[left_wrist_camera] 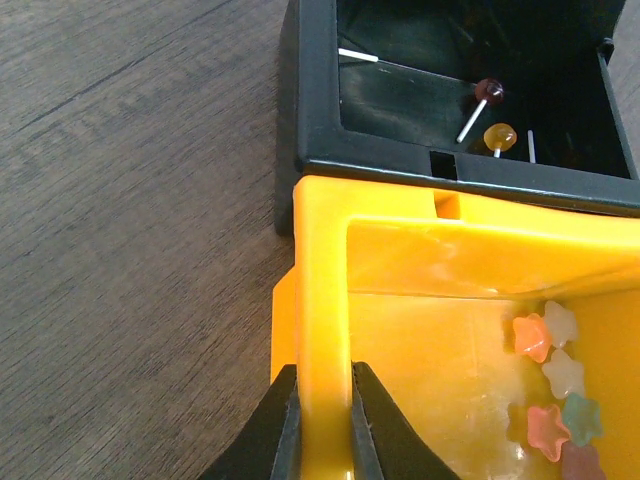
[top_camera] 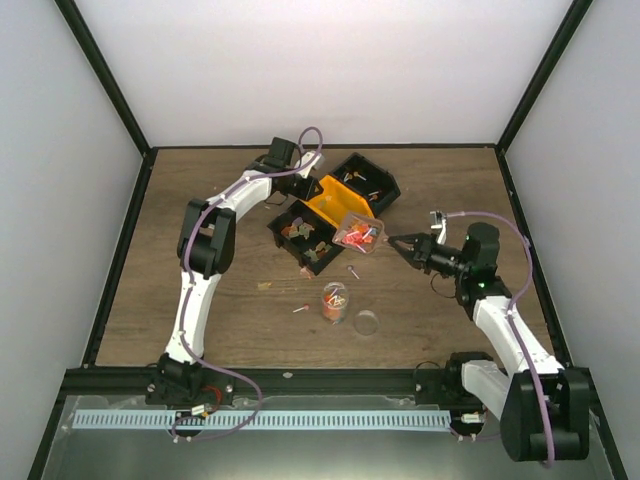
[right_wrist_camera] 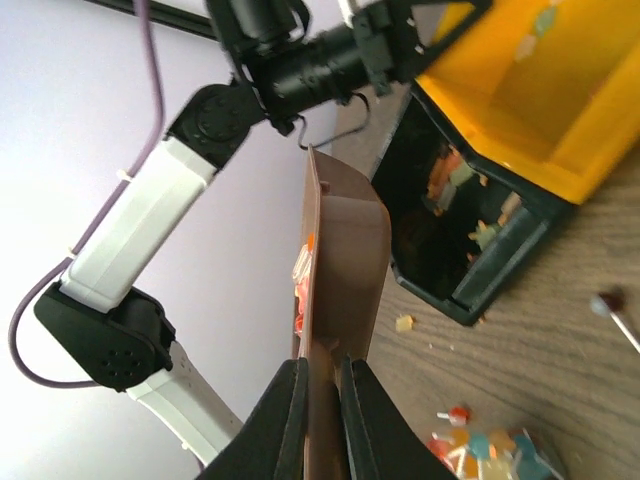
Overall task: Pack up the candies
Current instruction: Scoop the fake candies from the storage box, then place the fake candies in the packing bottle.
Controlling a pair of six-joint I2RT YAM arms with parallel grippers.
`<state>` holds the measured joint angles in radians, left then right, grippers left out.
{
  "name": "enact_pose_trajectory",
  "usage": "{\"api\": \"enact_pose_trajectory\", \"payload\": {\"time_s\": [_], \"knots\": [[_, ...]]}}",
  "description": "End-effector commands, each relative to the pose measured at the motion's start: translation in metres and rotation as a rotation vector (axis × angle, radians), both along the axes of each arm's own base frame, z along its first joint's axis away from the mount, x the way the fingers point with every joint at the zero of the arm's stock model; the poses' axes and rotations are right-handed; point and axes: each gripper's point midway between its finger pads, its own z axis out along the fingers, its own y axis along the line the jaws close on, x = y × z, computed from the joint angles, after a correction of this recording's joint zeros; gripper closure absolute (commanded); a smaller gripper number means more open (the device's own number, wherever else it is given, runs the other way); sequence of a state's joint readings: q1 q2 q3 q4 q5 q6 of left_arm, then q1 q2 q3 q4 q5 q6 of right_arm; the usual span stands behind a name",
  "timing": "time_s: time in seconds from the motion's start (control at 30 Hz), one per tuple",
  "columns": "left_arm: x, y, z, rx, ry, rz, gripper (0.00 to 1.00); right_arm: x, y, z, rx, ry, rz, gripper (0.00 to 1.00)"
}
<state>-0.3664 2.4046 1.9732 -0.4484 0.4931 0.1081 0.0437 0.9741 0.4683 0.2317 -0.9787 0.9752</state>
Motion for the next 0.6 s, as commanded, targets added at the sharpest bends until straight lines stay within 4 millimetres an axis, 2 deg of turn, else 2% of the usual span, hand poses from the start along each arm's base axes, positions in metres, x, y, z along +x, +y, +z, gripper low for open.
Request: {"api": "enact_pose_trajectory", "payload": {"time_s": [0.0, 0.07, 0.23, 0.33, 0.57], "knots": [[-0.021, 0.002, -0.036, 0.047, 0.100, -0.008, 0.96, -0.016, -0.006, -0.020, 0.037, 0.122, 0.056, 0.99], [-0.022, 0.003, -0.036, 0.053, 0.098, -0.008, 0.96, -0.017, -0.011, -0.019, 0.070, 0.127, 0.061, 0.99], [-0.025, 0.005, -0.039, 0.060, 0.104, -0.008, 0.96, -0.025, -0.007, -0.020, 0.110, 0.129, 0.102, 0.99], [-0.026, 0.005, -0.041, 0.059, 0.108, -0.008, 0.96, -0.026, -0.014, -0.017, 0.104, 0.102, 0.089, 0.99], [-0.027, 0.006, -0.043, 0.064, 0.110, -0.006, 0.96, -0.046, -0.009, -0.012, 0.119, 0.056, 0.160, 0.99]]}}
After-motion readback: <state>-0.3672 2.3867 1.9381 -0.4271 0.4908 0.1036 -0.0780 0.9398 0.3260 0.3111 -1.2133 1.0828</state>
